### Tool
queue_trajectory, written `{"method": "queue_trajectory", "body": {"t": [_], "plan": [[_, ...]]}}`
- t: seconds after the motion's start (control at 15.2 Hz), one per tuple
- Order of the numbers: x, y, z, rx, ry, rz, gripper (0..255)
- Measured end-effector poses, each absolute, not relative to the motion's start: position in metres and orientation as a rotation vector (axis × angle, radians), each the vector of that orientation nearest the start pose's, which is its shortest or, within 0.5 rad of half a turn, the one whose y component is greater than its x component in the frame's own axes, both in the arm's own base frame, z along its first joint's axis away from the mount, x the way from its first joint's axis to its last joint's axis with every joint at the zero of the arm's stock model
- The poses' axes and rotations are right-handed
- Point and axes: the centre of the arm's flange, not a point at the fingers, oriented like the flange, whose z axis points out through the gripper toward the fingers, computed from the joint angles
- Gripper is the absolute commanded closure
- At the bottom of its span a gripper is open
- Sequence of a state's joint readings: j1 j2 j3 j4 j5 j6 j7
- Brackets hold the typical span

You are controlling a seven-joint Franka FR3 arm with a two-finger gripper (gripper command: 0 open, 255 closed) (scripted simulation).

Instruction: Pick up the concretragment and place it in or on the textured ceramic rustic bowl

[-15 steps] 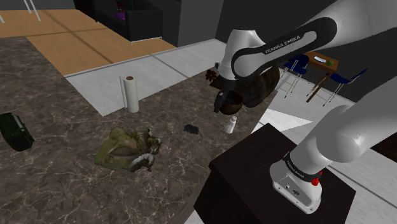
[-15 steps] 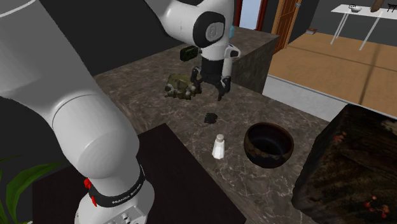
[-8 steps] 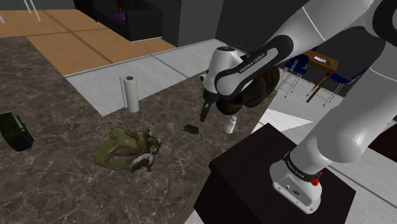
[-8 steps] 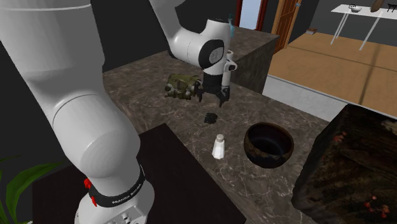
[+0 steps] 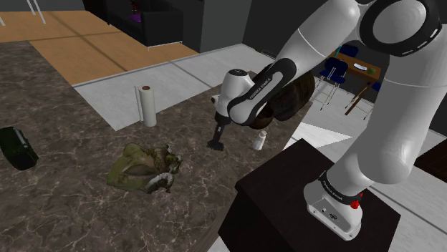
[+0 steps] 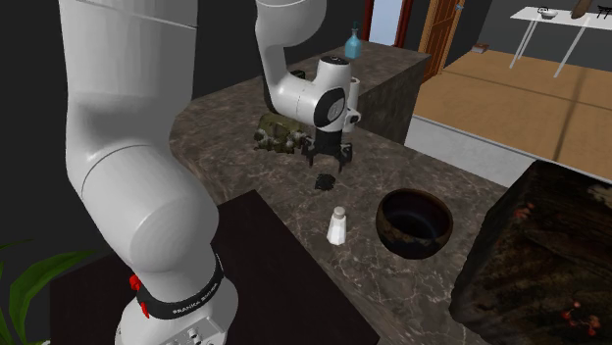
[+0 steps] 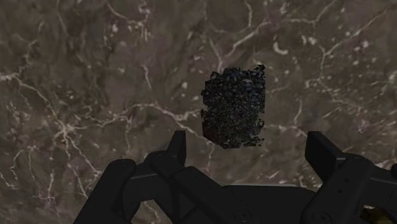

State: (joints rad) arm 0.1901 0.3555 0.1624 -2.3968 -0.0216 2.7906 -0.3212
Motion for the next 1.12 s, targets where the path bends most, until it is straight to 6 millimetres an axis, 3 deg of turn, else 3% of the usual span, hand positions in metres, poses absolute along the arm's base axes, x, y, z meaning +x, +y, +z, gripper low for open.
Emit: {"method": "queue_trajectory", "body": {"t": [0.4,0.79,0.86,1.12], "plan": [[0.47,0.181,0.144,-2.912,-1.039,-0.068,0],[0.47,0.182,0.139,-2.912,-1.039,-0.069,0],[0.47,0.182,0.139,-2.912,-1.039,-0.069,255],[0.47,0.182,0.139,-2.912,-1.039,-0.069,255]]}}
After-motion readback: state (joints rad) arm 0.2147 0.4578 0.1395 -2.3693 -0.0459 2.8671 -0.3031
